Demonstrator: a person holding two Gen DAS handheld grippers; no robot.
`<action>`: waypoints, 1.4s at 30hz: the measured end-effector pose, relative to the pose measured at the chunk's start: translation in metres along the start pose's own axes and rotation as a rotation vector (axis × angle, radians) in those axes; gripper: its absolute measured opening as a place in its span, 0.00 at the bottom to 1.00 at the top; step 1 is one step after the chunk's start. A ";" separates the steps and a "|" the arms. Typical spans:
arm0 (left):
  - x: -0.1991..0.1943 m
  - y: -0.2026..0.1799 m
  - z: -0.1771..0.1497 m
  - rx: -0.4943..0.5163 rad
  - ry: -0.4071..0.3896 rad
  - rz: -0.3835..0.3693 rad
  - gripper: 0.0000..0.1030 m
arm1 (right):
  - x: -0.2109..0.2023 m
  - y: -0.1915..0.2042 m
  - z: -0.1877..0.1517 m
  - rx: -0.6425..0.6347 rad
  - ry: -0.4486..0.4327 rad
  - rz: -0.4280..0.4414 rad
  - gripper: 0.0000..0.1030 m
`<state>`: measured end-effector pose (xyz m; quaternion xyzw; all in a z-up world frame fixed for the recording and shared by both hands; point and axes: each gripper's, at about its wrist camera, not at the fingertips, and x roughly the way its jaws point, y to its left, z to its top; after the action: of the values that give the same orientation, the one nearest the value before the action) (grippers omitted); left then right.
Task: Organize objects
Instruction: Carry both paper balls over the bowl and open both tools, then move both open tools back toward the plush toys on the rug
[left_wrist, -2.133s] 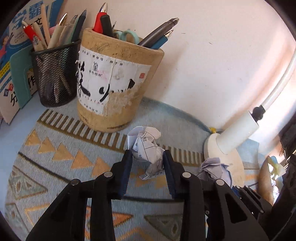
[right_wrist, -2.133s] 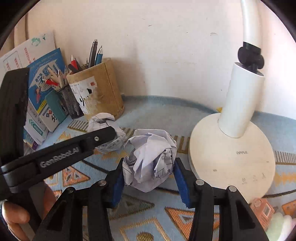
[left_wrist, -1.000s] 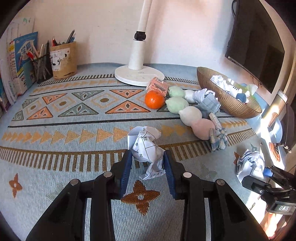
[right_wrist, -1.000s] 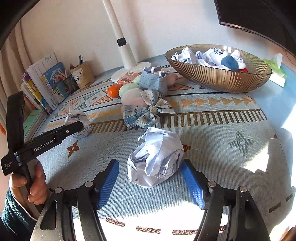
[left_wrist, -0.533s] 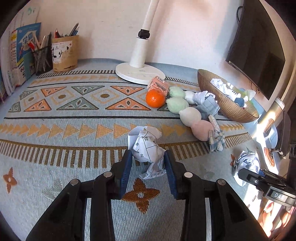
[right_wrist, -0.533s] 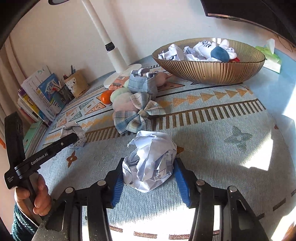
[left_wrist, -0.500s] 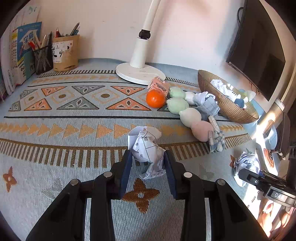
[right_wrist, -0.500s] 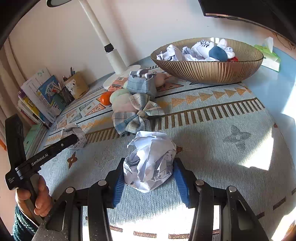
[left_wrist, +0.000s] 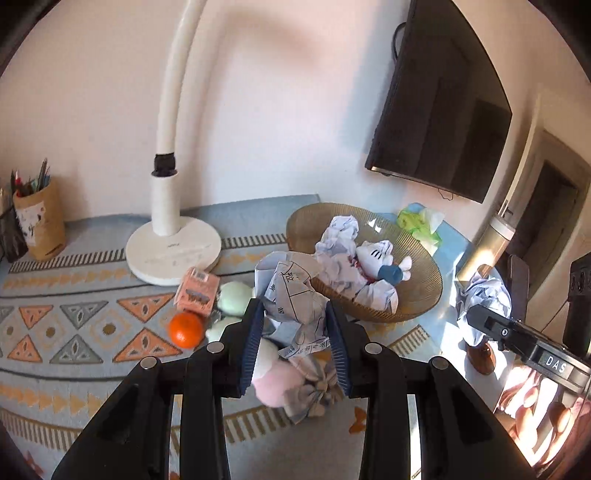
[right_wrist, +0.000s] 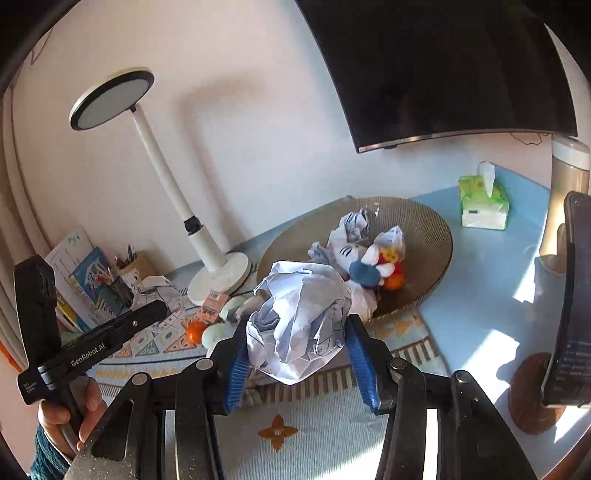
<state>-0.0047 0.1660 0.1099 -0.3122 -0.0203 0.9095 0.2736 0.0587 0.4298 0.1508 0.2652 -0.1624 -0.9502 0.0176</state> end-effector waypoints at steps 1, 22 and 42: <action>0.008 -0.010 0.010 0.033 -0.012 -0.002 0.31 | 0.003 -0.003 0.012 0.008 -0.026 -0.025 0.47; 0.098 -0.049 0.050 0.104 -0.024 0.005 0.85 | 0.082 -0.043 0.069 0.049 0.025 -0.174 0.68; -0.027 0.130 -0.105 -0.295 0.012 0.381 0.94 | 0.111 0.066 -0.097 -0.240 0.207 -0.087 0.92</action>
<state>0.0108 0.0278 0.0135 -0.3523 -0.0919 0.9301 0.0487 0.0094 0.3248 0.0382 0.3647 -0.0334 -0.9302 0.0244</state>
